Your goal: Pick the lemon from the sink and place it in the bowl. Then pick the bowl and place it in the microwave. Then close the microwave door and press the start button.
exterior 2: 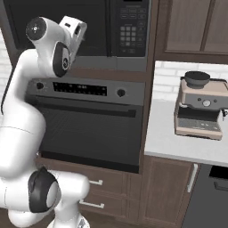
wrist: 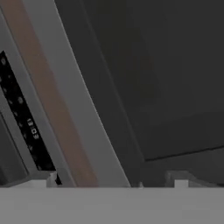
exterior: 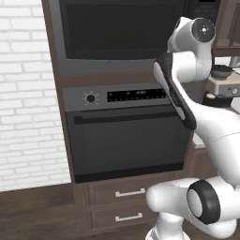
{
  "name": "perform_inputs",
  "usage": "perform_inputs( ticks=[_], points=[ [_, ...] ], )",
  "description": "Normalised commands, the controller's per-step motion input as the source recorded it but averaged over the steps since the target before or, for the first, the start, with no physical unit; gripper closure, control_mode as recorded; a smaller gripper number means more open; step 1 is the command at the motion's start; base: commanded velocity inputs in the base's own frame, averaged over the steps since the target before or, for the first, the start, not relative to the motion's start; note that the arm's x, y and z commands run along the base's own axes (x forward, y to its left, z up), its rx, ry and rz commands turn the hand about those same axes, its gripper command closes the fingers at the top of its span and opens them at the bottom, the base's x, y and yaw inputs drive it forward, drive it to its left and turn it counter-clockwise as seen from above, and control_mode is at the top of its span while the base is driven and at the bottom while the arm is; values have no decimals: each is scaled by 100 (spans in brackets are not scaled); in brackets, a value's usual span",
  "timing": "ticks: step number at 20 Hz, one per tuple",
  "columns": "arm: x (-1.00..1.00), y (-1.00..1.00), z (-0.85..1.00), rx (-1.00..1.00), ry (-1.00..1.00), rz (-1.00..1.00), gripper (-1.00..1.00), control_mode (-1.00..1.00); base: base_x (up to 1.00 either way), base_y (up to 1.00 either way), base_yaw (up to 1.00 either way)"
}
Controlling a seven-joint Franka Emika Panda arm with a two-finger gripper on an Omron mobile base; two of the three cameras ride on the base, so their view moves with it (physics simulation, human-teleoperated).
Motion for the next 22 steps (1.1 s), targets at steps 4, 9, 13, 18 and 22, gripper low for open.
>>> perform_inputs(
  ticks=[4,9,13,18,22],
  points=[
    [-38,-98,-1,10,-37,46,-100,-100,0,0,0],
    [-2,-80,12,0,-41,43,-100,-100,0,0,0],
    [-4,-42,30,0,-39,30,-100,-100,0,0,0],
    [-2,-30,12,-2,-27,15,100,-100,0,0,0],
    [0,-38,7,0,-10,4,100,-100,0,0,0]
  ],
)
